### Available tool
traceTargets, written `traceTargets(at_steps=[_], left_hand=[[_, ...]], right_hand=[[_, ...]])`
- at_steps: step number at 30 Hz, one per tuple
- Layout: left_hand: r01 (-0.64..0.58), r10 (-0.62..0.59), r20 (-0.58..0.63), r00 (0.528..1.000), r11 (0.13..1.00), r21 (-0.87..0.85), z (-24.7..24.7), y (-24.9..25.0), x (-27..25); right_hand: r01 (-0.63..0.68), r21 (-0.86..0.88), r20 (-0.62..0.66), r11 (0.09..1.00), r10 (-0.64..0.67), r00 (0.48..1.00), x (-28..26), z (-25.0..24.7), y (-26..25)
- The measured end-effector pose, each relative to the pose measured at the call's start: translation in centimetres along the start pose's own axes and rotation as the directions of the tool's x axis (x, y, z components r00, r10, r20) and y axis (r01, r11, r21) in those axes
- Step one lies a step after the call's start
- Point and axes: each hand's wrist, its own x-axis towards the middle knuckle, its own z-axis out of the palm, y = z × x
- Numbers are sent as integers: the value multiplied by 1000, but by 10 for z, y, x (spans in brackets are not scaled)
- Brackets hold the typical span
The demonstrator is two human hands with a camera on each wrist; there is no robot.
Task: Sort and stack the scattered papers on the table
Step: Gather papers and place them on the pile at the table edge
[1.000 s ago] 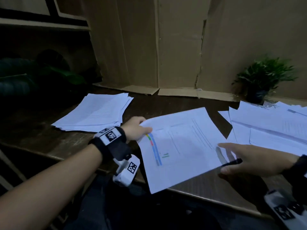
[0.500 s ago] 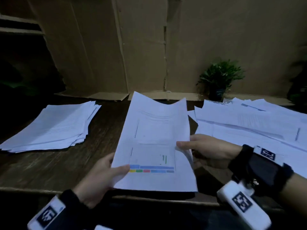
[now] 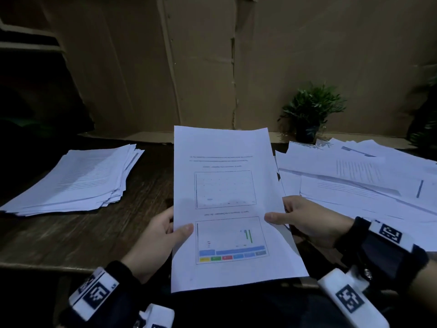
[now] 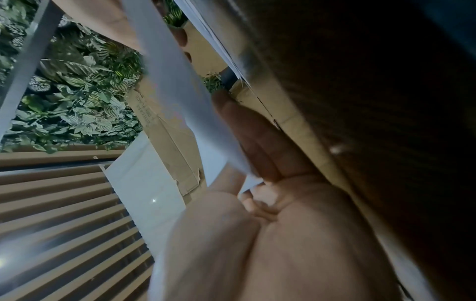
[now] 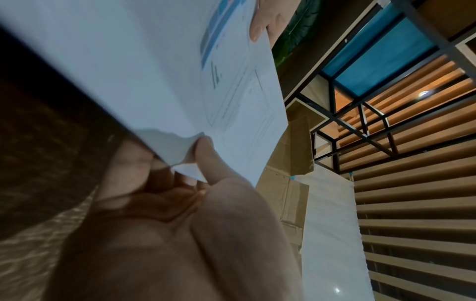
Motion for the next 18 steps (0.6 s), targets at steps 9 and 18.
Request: traceTargets(at_steps=[9,18], left_hand=[[116,-97,-250,963,991,61,2,16,-5],[-255,314,74,947,587,768,13,116,3]], right_hand=[[99,-520,-142,848,-200,970,-5,-33,-16],[157,-987,81,42,-709,700,6,-56,-131]])
